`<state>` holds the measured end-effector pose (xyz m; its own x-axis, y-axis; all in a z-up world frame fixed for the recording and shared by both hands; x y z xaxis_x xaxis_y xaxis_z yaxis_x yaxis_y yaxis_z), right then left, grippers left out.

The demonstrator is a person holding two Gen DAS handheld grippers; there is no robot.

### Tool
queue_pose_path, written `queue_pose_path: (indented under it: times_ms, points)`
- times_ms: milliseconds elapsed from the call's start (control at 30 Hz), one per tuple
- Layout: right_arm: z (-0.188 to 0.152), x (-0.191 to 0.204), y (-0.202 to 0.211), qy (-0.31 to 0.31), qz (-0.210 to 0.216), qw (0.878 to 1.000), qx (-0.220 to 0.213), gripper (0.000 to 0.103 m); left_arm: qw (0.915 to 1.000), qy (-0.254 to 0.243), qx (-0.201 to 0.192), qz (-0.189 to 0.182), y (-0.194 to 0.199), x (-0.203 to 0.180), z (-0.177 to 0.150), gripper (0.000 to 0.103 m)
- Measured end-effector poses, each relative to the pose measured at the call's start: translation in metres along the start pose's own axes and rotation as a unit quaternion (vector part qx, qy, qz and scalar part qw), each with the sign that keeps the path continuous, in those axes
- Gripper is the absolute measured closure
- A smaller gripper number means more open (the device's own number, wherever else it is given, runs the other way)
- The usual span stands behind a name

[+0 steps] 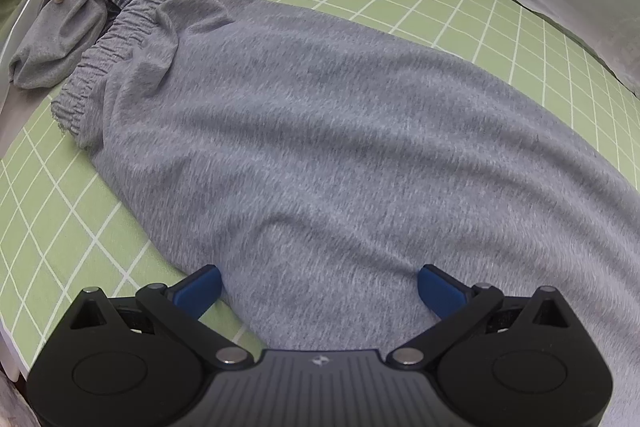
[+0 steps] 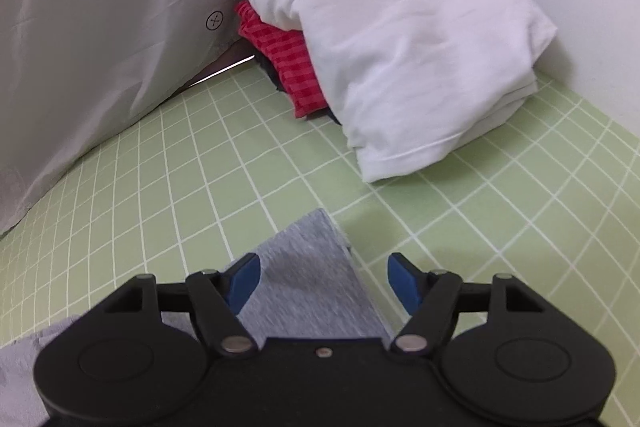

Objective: Fold clothes

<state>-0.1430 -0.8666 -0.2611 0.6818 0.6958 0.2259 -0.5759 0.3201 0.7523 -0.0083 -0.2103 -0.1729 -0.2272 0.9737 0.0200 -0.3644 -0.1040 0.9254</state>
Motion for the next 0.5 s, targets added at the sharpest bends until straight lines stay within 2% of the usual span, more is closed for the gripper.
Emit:
queue_pose_path:
  times_ms: [133, 267, 333, 400, 433, 467, 500]
  points:
    - [-0.003, 0.003, -0.013, -0.009, 0.002, 1.000, 0.010, 0.027, 1.0000, 0.008, 0.002, 0.003, 0.001, 0.001, 0.000, 0.000]
    - [-0.013, 0.010, -0.010, 0.024, 0.001, 1.000, 0.009, 0.023, 0.9999, 0.010, 0.003, 0.004, 0.001, 0.002, 0.001, 0.000]
    - [-0.018, 0.012, -0.009, 0.044, 0.000, 0.999, 0.008, 0.023, 0.9999, 0.010, 0.004, 0.004, 0.001, 0.003, 0.002, 0.000]
    - [-0.023, 0.014, -0.007, 0.066, -0.007, 0.998, 0.005, 0.027, 0.9999, 0.010, 0.006, 0.004, 0.001, 0.003, 0.002, 0.000]
    - [-0.024, 0.016, -0.006, 0.078, -0.009, 0.997, 0.003, 0.042, 0.9999, 0.010, 0.006, 0.004, 0.001, 0.003, 0.003, 0.000]
    - [-0.025, 0.018, -0.004, 0.094, -0.002, 0.996, 0.003, 0.071, 0.9999, 0.010, 0.007, 0.004, 0.001, 0.003, 0.003, 0.000]
    - [-0.024, 0.021, -0.002, 0.104, 0.015, 0.994, 0.006, 0.091, 0.9999, 0.010, 0.008, 0.003, 0.001, 0.004, 0.003, 0.000]
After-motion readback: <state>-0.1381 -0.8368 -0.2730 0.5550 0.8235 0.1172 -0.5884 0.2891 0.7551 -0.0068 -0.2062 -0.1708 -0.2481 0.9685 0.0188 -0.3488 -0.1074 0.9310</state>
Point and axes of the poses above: each gripper's, at about its wrist camera, not at the fingertips, and y roughly against the way its jaws point, x to its left, z to its top, the point moved 4 cm from there along -y, roughly the way its jaws point, and after that the axes turned 2 degrees about -y, right-handed, at the moved point
